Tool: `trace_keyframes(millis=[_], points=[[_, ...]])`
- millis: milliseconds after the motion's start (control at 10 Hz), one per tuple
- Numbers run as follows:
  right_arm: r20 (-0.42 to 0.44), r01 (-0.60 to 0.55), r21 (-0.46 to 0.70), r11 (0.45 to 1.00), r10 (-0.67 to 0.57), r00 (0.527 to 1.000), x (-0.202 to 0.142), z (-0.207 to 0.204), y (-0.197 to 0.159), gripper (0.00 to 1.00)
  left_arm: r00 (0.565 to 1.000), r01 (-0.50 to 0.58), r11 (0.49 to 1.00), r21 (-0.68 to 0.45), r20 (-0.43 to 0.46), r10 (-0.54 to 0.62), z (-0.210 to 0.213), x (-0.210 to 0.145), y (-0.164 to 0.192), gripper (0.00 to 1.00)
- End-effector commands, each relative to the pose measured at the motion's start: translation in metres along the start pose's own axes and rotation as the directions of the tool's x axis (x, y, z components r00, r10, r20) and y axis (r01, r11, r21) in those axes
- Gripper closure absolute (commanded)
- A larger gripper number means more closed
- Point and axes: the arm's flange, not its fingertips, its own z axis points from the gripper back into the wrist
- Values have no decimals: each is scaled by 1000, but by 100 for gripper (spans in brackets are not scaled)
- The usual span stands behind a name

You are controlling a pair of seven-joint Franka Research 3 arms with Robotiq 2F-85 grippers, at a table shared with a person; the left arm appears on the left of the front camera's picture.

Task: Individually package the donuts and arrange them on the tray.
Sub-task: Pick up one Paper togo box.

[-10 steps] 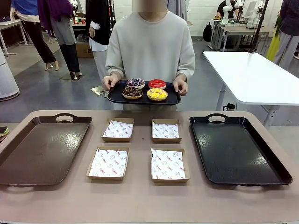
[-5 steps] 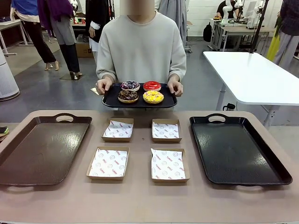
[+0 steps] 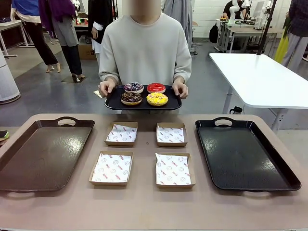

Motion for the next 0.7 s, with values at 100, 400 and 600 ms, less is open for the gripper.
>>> trace_keyframes(millis=[100, 400, 600], points=[[10, -6, 12, 1000, 6, 1000, 2, 1, 1, 0, 1000, 15, 1000, -17, 7, -15, 1, 1, -1, 0], [10, -6, 12, 1000, 6, 1000, 2, 1, 1, 0, 1000, 0, 1000, 0, 0, 0, 0, 0, 0, 0], [10, -6, 12, 1000, 6, 1000, 2, 1, 1, 0, 995, 46, 972, 230, -98, -23, -32, 25, -50, 0]])
